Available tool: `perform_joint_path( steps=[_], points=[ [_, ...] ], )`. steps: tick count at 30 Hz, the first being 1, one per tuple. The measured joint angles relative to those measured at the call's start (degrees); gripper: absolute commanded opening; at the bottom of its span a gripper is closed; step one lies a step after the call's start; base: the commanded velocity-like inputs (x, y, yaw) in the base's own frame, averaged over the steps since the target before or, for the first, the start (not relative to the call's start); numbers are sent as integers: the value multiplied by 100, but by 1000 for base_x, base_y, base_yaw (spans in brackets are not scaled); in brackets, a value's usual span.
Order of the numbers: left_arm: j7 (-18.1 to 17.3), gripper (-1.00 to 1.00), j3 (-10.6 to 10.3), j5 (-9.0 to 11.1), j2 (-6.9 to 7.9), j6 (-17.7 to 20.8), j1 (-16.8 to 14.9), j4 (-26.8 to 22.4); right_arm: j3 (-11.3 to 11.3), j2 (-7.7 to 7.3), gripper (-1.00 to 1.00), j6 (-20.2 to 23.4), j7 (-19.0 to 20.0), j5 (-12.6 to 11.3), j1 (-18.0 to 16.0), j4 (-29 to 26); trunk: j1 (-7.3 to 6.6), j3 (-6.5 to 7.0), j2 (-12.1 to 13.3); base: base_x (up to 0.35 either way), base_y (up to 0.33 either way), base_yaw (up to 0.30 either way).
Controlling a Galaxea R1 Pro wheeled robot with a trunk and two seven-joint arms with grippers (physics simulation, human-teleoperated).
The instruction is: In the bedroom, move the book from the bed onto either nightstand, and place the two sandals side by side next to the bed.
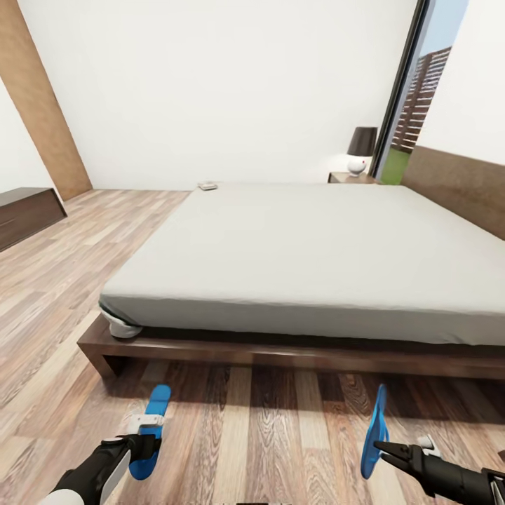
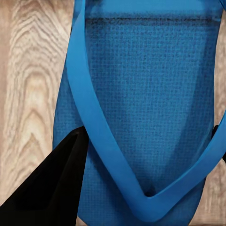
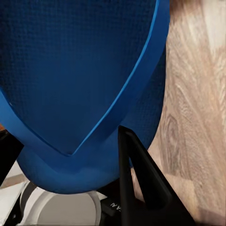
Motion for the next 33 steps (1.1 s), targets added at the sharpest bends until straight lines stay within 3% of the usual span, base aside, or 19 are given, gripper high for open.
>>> perform_joint_path(
  steps=[5, 33],
  points=[
    [3, -100, 0, 2, -73, 2, 0, 0, 7, 12, -100, 42, 118, 12, -1, -72, 13, -111, -7, 0, 0, 0],
    [11, -100, 8, 1, -73, -15, 0, 0, 27, 24, -100, 38, 127, 20, 0, -86, 85, -732, -44, 0, 0, 0]
  ],
)
